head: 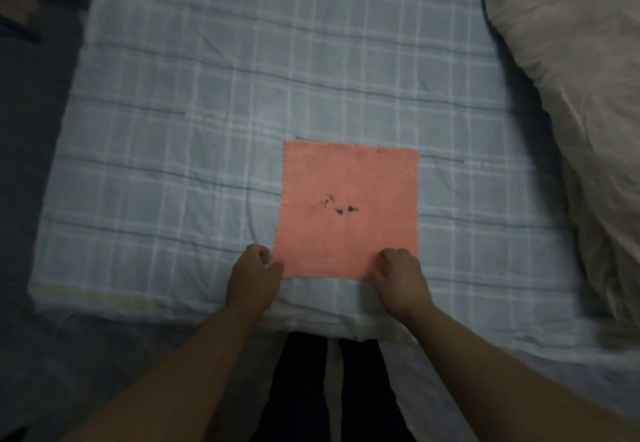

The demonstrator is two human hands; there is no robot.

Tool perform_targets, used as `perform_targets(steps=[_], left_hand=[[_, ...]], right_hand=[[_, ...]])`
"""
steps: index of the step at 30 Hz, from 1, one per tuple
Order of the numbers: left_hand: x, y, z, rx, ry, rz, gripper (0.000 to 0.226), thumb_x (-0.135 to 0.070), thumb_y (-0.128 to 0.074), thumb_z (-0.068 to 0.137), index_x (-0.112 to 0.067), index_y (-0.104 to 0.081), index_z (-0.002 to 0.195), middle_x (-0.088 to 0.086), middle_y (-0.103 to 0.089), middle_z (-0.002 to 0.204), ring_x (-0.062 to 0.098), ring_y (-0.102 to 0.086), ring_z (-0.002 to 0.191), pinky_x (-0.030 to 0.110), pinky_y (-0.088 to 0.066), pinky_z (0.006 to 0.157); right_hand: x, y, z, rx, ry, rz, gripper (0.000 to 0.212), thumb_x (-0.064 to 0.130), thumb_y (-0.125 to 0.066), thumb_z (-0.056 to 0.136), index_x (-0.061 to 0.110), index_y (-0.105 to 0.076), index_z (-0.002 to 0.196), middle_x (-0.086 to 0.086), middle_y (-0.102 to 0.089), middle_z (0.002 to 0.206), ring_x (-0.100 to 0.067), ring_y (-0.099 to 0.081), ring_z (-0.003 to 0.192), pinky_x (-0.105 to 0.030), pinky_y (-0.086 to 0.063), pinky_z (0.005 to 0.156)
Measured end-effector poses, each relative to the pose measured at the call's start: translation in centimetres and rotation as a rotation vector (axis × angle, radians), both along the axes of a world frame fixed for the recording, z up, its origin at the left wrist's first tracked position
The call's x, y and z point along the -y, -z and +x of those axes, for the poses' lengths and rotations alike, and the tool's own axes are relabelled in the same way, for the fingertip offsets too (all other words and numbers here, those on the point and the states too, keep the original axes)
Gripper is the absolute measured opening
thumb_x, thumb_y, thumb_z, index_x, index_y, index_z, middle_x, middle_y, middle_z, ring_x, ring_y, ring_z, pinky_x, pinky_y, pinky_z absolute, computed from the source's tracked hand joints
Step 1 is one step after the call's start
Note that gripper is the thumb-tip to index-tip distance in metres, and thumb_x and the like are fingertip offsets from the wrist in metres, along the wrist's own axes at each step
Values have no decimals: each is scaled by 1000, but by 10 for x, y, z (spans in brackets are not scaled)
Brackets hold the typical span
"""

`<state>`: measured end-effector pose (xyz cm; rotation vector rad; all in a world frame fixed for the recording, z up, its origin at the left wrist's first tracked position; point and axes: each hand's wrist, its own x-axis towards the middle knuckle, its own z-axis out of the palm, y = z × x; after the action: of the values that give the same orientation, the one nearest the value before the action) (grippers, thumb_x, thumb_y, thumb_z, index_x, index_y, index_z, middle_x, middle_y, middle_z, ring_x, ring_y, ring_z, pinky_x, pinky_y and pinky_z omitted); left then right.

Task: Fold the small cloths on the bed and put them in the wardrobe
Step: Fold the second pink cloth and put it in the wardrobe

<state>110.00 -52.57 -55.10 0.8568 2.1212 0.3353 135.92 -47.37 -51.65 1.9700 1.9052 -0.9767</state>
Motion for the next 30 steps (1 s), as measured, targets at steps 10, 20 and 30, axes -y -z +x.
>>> perform_targets(steps=[10, 20, 30], left_hand=[[-14, -6, -4, 284, 1, 19, 17, -7, -83, 79, -13, -69, 88, -1, -67, 71, 12, -64, 68, 11, -49, 64], [-61, -26, -10, 486, -129, -17, 15, -4, -65, 84, -18, -73, 87, -3, -71, 59, 7, -63, 51, 19, -46, 45], [-190, 24, -4, 96, -166, 107, 48, -45, -75, 81, -11, -70, 114, 11, -74, 115, 27, -69, 107, 38, -54, 98]], right_hand=[[-5, -7, -119, -464, 434, -241, 29, 32, -60, 91, 6, -72, 86, -17, -73, 87, -35, -68, 84, -42, -54, 72], [-13, -9, -131, -496, 697, -275, 21, 13, -67, 86, 14, -64, 65, -16, -66, 68, -27, -62, 62, -52, -58, 62], [-7, 11, -102, -502, 564, -183, 13, 20, -66, 85, 12, -73, 93, -5, -68, 88, -35, -69, 94, -51, -57, 83]])
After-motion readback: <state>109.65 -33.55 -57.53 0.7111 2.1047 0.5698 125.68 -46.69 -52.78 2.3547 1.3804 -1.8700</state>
